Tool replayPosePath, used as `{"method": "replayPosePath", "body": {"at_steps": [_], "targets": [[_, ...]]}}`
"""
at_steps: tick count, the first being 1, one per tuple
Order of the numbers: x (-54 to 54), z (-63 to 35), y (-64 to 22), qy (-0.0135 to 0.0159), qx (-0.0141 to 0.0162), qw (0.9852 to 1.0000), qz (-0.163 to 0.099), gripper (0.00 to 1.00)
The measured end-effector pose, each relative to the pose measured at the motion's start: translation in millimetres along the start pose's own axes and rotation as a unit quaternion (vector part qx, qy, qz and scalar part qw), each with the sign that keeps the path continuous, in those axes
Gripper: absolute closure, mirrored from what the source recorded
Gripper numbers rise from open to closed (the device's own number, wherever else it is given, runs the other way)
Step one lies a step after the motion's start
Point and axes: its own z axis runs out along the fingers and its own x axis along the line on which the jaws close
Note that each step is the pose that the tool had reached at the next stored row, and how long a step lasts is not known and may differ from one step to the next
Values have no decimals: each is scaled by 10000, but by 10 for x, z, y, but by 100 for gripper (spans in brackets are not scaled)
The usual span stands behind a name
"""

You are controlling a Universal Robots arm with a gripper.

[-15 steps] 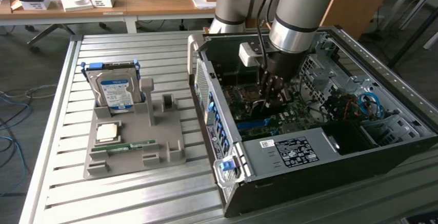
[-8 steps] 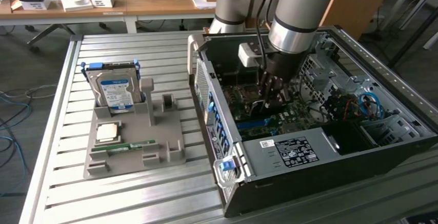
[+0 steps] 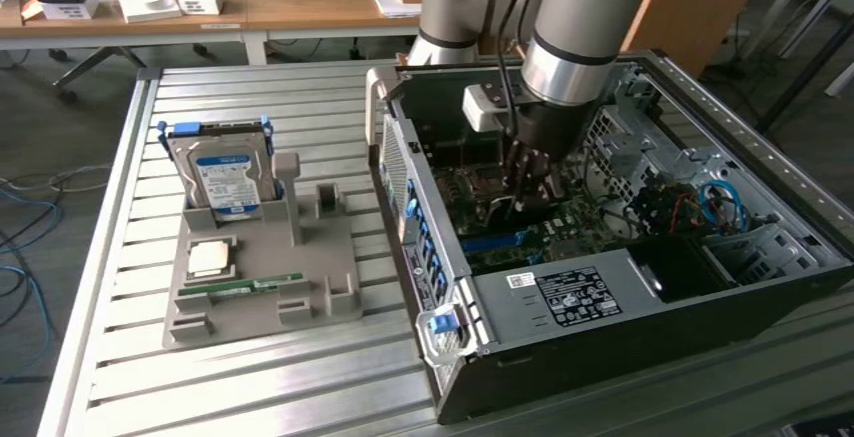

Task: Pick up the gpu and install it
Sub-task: 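Insert the gpu into the slot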

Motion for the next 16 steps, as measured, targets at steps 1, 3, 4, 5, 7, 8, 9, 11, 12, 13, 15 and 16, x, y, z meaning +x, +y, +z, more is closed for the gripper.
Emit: {"method": "replayPosePath", "body": {"at_steps": [1, 3, 4, 5, 7, 8, 9, 11, 12, 13, 15, 16], "targets": [[0, 0, 4, 0, 0, 10000, 0, 73], [0, 0, 14, 0, 0, 10000, 0, 73], [0, 0, 19, 1, 0, 10000, 0, 73], [1, 0, 23, 1, 0, 10000, 0, 73], [1, 0, 26, 1, 0, 10000, -1, 73], [1, 0, 28, 1, 0, 10000, -1, 73], [1, 2, 31, 1, 0, 10000, 0, 73], [1, 9, 34, 1, 0, 10000, 0, 73], [1, 11, 35, 2, -1, 10000, -1, 73], [1, 13, 36, 2, 0, 10000, 0, 73], [1, 13, 36, 1, 0, 10000, 0, 73], [1, 13, 36, 2, -2, 10000, 0, 73]]}}
